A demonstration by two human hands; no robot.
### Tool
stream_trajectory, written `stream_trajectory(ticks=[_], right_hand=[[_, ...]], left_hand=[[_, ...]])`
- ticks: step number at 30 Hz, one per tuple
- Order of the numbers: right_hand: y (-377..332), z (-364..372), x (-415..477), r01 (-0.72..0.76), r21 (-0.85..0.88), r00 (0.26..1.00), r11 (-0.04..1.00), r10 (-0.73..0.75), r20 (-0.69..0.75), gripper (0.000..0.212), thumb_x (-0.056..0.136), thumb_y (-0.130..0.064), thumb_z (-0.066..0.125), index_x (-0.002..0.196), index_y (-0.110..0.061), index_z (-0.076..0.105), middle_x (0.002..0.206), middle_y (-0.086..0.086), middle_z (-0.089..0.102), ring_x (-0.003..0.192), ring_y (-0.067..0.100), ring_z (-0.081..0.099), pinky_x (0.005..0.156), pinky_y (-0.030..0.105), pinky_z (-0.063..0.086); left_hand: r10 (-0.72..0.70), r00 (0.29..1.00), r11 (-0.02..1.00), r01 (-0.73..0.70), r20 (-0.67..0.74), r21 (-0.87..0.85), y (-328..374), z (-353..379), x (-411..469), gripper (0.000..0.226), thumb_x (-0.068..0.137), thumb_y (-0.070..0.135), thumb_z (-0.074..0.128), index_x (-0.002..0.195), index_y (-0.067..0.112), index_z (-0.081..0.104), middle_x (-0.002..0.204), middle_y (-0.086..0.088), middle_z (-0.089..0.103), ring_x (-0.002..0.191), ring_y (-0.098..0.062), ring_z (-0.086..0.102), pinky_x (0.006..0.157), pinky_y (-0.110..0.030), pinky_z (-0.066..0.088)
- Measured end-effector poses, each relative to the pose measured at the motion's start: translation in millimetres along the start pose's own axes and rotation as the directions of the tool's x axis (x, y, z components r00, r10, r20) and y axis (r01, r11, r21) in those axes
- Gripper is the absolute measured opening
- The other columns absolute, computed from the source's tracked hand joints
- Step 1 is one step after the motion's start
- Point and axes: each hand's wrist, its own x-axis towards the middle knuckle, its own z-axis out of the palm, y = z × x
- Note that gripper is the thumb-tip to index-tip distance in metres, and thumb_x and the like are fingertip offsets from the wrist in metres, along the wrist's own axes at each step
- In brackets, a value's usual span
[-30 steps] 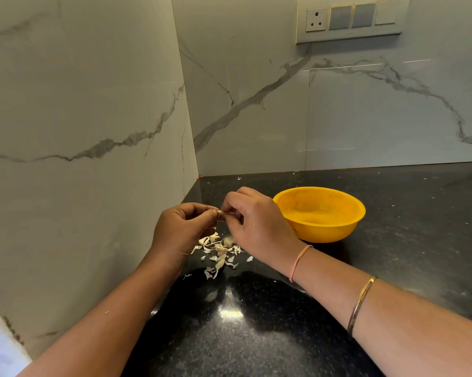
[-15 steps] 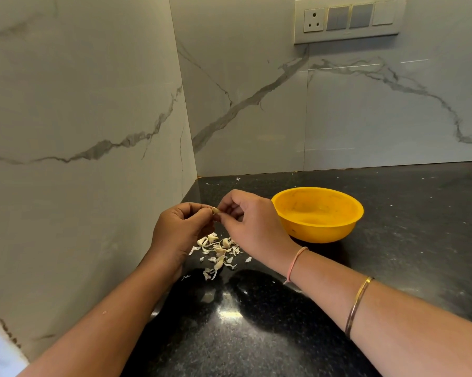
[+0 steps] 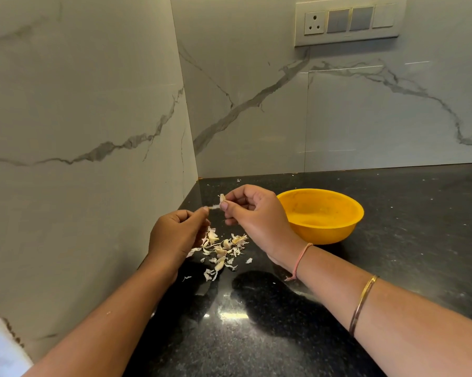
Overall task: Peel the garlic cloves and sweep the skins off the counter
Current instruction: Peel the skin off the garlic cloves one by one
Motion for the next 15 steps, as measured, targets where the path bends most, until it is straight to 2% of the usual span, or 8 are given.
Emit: stream_trajectory(ticks=[2, 4, 7, 11, 15], right_hand=[[1.6, 0.6, -0.5, 0.011, -0.022, 1.000, 1.000, -0.010, 0.004, 0.009, 0.085, -0.008, 0.066, 0.081, -0.015, 0.064, 0.074, 0.002, 0.066, 0.067, 0.011, 0.064, 0.073, 0.044, 0.058], [2.7, 1.5, -1.1, 0.023, -0.061, 1.000, 0.998, -0.022, 0.012, 0.009, 0.084, -0.009, 0.067, 0.082, -0.017, 0.064, 0.077, 0.004, 0.067, 0.072, 0.017, 0.066, 0.073, 0.045, 0.058], [3.1, 1.5, -0.8, 0.042, -0.130, 0.999, 0.991, -0.040, 0.022, 0.011, 0.083, -0.010, 0.068, 0.082, -0.019, 0.062, 0.078, 0.002, 0.066, 0.077, 0.021, 0.065, 0.073, 0.044, 0.057], [2.5, 1.3, -1.3, 0.070, -0.180, 0.997, 0.981, -0.063, 0.043, 0.009, 0.082, -0.014, 0.070, 0.083, -0.018, 0.062, 0.074, -0.004, 0.064, 0.070, 0.012, 0.062, 0.068, 0.032, 0.058], [1.8, 1.3, -2.2, 0.108, -0.227, 0.993, 0.968, -0.095, 0.064, 0.007, 0.082, -0.013, 0.070, 0.086, -0.014, 0.064, 0.073, -0.008, 0.062, 0.065, 0.003, 0.058, 0.060, 0.015, 0.051]], left_hand=[[0.048, 0.999, 0.999, -0.048, 0.007, -0.023, 3.3, -0.1, -1.8, 0.020, 0.085, 0.024, 0.066, 0.070, 0.011, 0.068, 0.066, -0.005, 0.066, 0.064, -0.018, 0.060, 0.068, -0.031, 0.053], [0.096, 0.994, 0.994, -0.093, 0.047, -0.065, 6.7, -0.3, -3.8, 0.007, 0.085, 0.014, 0.066, 0.080, 0.018, 0.067, 0.075, -0.003, 0.068, 0.067, -0.015, 0.062, 0.067, -0.027, 0.055], [0.126, 0.988, 0.984, -0.113, 0.092, -0.141, 9.2, -1.1, -3.8, 0.019, 0.087, 0.005, 0.061, 0.093, 0.022, 0.067, 0.087, -0.005, 0.071, 0.077, -0.015, 0.067, 0.071, -0.026, 0.056], [0.135, 0.983, 0.974, -0.108, 0.126, -0.199, 12.9, -0.2, -7.8, 0.010, 0.088, 0.010, 0.060, 0.086, 0.016, 0.069, 0.087, -0.007, 0.071, 0.081, -0.015, 0.068, 0.066, -0.020, 0.054], [0.129, 0.983, 0.974, -0.102, 0.128, -0.204, 11.8, 0.1, -6.5, 0.009, 0.087, 0.007, 0.061, 0.084, 0.013, 0.068, 0.085, -0.010, 0.070, 0.079, -0.017, 0.068, 0.065, -0.020, 0.055]])
